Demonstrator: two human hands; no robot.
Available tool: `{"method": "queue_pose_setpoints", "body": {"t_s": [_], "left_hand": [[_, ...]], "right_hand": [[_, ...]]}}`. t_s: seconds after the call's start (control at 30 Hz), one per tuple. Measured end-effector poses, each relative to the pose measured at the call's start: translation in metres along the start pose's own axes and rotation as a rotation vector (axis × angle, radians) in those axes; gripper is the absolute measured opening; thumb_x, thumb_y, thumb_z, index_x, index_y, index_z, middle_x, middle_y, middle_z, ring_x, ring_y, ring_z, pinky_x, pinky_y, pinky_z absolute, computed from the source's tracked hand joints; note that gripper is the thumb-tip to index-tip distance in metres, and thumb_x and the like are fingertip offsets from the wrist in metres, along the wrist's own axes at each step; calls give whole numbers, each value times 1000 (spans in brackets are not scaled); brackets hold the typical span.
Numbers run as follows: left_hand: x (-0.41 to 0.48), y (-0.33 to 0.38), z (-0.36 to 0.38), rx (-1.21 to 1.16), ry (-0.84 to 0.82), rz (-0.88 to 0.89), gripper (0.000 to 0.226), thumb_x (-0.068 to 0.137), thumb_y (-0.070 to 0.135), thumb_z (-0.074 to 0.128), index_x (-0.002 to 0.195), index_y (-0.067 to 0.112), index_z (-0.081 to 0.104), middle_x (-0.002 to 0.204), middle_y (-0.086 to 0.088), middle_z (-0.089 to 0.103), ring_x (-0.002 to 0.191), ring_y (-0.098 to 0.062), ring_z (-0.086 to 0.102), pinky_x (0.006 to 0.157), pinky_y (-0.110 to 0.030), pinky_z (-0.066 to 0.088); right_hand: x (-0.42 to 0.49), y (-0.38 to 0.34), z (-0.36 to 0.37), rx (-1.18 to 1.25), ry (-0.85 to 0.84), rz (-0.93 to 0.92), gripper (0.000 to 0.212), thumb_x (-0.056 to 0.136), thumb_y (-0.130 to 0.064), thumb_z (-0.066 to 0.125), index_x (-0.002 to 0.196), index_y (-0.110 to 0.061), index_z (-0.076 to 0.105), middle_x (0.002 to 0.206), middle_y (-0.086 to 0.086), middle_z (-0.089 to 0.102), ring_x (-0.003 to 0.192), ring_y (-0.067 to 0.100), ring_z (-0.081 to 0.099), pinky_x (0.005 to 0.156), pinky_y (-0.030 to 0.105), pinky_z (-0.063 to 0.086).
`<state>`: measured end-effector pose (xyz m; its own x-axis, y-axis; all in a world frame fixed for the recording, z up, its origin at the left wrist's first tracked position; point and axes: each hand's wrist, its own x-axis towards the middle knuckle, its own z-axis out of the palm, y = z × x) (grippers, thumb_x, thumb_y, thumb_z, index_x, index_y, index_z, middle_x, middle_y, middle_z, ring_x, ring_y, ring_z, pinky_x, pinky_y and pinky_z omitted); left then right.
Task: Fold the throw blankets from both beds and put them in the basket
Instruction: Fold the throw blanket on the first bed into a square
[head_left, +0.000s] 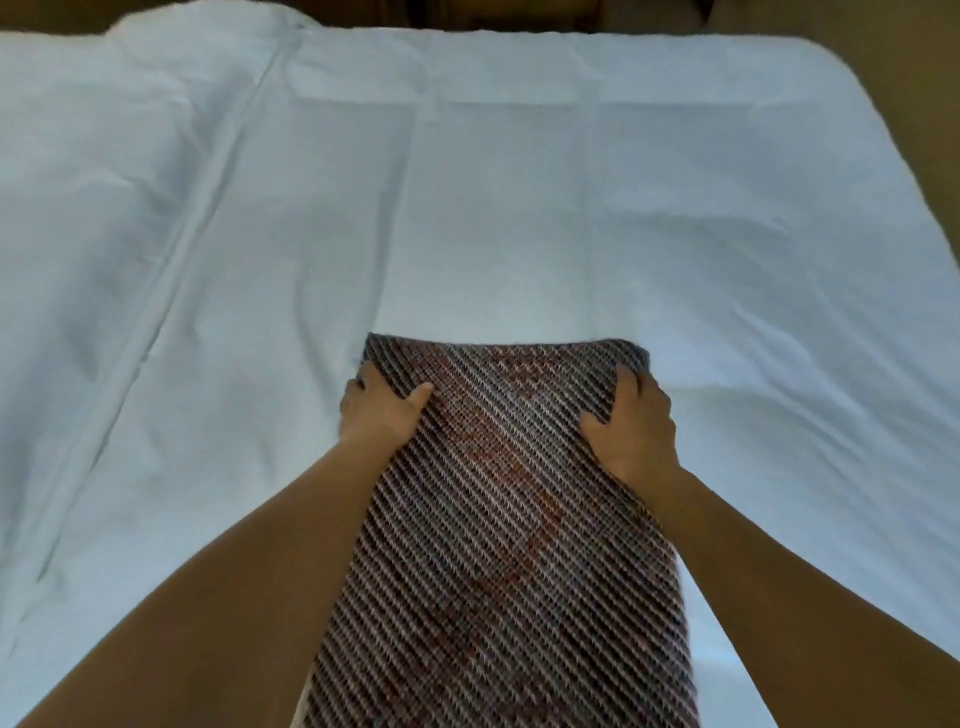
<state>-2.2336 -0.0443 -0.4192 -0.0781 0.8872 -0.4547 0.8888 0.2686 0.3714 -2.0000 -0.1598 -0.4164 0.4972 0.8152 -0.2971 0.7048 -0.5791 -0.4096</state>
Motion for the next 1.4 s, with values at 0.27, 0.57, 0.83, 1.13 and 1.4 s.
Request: {"method": "queue_pose_setpoints", "body": {"t_s": [0.27,0.57,0.83,1.13,1.4], "left_hand": [[45,14,-13,-482,-45,-322,89,56,37,86,125,-2,46,119,-17,59,98,-31,59,88,-36,49],[2,12,-45,-783,-69,-112,28,74,4,73,100,6,62,83,-3,64,73,-18,64,61,-26,51],[-106,-24,-104,-809,53,166,22,65,-5,74,69,14,65,72,-1,67,65,-12,64,53,-18,49],[-254,-112,-124,-401,229,450,31,65,12,74,83,23,51,72,10,55,67,-13,54,55,-26,41],[-334,-192,-82,275,141,687,21,72,13,62,91,18,54,94,-3,60,89,-25,57,65,-30,42]], "right_hand": [[76,1,-13,421,-72,317,107,69,-36,79,148,-19,9,148,15,30,132,34,37,107,45,36],[38,-12,-42,481,102,215,36,74,-13,66,107,-9,52,99,5,55,92,25,55,75,33,45],[-86,-2,-91,86,269,-44,33,79,-22,69,108,-7,63,110,15,60,105,35,56,85,41,46],[-260,33,-98,-97,335,-159,9,78,-6,63,83,-1,59,87,22,55,87,39,50,61,35,33],[-361,75,-59,-288,188,-201,21,73,-10,61,91,-6,52,93,14,53,91,34,48,65,33,32]]}}
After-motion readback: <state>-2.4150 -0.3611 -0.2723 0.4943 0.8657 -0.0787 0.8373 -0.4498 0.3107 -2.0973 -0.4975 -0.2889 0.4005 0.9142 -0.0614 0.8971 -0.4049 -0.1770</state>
